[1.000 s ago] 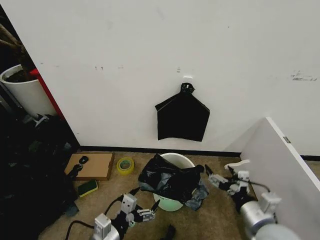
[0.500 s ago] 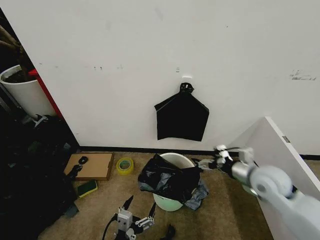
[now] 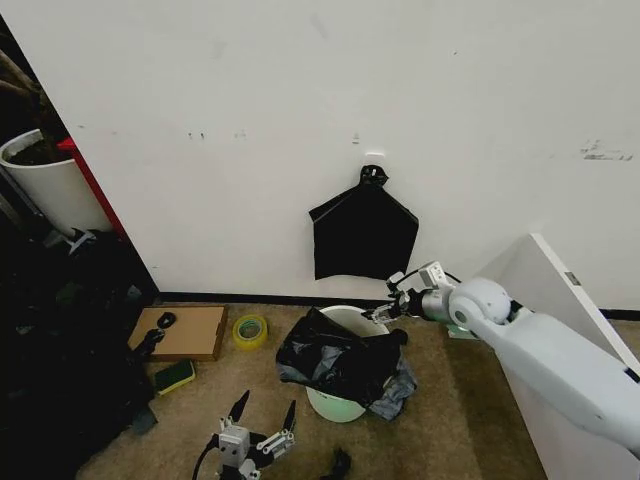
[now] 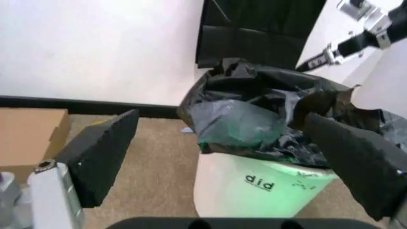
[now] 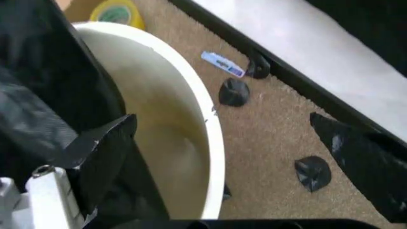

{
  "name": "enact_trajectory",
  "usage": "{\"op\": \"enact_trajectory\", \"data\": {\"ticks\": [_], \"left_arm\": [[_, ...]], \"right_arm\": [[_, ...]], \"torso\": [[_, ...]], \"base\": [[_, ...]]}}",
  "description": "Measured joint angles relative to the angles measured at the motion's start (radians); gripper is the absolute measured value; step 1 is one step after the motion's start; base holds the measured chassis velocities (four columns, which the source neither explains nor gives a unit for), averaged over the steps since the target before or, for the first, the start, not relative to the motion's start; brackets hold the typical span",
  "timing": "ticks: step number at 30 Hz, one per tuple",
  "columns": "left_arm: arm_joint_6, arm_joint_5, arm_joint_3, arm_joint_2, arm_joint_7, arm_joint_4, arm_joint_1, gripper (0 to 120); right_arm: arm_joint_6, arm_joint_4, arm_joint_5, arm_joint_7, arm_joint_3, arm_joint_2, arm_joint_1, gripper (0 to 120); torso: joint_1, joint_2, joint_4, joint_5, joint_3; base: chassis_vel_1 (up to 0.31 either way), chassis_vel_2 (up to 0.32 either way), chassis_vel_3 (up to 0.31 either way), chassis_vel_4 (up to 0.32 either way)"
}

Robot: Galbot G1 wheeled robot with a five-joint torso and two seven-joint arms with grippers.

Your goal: Place the garbage bag over the trash bin.

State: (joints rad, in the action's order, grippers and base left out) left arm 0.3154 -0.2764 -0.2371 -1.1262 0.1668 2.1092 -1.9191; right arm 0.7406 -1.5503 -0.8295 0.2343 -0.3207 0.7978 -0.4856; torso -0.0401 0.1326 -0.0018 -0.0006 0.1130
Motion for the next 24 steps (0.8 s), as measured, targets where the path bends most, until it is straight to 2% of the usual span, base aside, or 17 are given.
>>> {"op": "enact_trajectory", "data": {"ticks": [7,10,16,19,21,24], "left_arm": [[-0.001,-0.019,-0.031,0.025,-0.002,0.003,-0.013,100],[-0.024,-0.037,-0.038,0.058,-0.005,0.01,-0.016,100],[-0.046,-0.058,-0.073,0.099,-0.011,0.019,-0.004,100],[-0.06,-0.079,-0.081,0.113,-0.021,0.021,0.002,100],[-0.062,-0.081,-0.081,0.115,-0.023,0.022,0.002,100],[-0.072,-0.087,-0.086,0.135,-0.029,0.023,0.006,100]], "right_arm": [[-0.004,0.083,0.054,0.044,-0.053,0.053,0.045,100],[-0.005,0.121,0.091,0.057,-0.07,0.075,0.047,100],[-0.007,0.144,0.104,0.069,-0.067,0.084,0.037,99],[-0.007,0.145,0.105,0.104,-0.059,0.08,0.036,88],[-0.007,0.145,0.106,0.109,-0.059,0.079,0.036,86],[-0.007,0.145,0.11,0.134,-0.06,0.078,0.037,71]], "torso": [[0.0,0.0,0.0006,0.0001,0.0],[0.0,0.0,0.0003,0.0,0.0],[0.0,0.0,0.0001,0.0001,0.0],[0.0,0.0,0.0002,-0.0001,0.0],[0.0,0.0,0.0003,-0.0002,0.0],[0.0,0.0,0.0001,0.0,0.0]], "base": [[0.0,0.0,0.0,0.0],[0.0,0.0,0.0,0.0],[0.0,0.0,0.0,0.0],[0.0,0.0,0.0,0.0],[0.0,0.0,0.0,0.0],[0.0,0.0,0.0,0.0]]}}
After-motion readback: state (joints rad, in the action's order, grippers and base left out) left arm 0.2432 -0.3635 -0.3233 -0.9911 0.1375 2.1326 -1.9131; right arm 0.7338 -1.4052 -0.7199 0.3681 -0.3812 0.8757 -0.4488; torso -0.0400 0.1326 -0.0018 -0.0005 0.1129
